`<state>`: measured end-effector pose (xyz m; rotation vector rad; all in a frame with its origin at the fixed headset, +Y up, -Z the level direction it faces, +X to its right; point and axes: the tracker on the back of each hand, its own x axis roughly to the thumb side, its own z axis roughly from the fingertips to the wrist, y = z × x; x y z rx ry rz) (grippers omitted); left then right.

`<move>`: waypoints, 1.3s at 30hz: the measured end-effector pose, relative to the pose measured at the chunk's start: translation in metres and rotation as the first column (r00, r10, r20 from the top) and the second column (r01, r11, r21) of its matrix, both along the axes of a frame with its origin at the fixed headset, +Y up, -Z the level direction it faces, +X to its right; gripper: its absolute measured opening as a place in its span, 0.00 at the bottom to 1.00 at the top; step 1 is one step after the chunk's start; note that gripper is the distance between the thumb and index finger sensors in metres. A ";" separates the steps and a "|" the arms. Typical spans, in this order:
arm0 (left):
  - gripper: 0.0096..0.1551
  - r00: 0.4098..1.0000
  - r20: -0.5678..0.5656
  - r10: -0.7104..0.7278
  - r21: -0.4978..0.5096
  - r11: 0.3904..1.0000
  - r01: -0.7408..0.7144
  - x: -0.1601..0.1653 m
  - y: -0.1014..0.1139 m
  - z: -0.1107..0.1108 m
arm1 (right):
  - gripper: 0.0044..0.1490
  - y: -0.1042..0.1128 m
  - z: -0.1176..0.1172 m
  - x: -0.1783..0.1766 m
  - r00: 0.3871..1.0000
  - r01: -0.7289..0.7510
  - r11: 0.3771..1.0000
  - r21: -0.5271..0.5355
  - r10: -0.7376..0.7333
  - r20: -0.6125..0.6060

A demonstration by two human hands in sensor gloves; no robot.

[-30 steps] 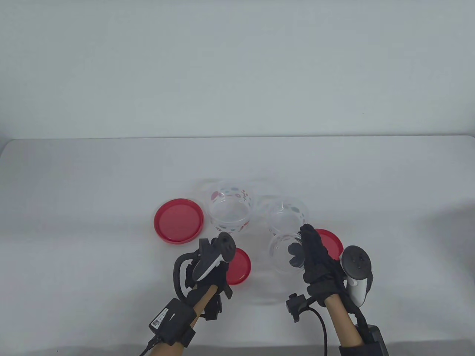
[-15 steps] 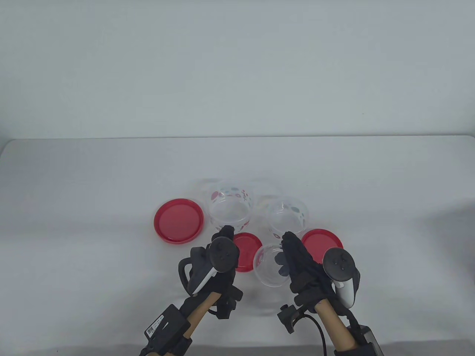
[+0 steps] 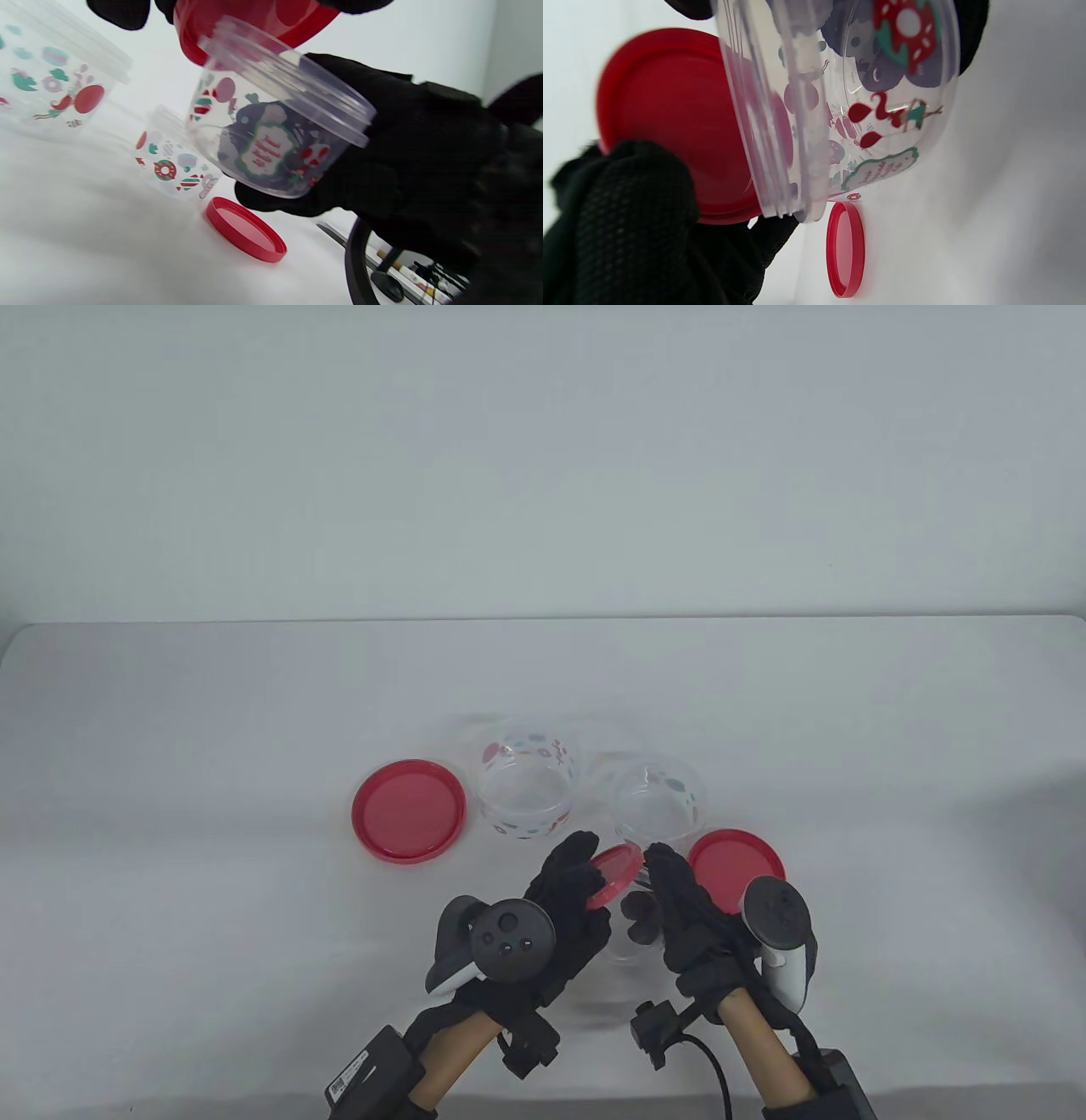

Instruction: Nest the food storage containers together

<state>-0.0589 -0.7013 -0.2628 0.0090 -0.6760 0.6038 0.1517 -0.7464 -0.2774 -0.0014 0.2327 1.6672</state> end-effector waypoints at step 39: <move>0.38 0.990 0.008 -0.138 0.078 0.987 0.137 0.008 -0.009 0.007 | 0.40 -0.013 -0.004 -0.002 0.967 0.246 0.966 -0.080 -0.250 -0.050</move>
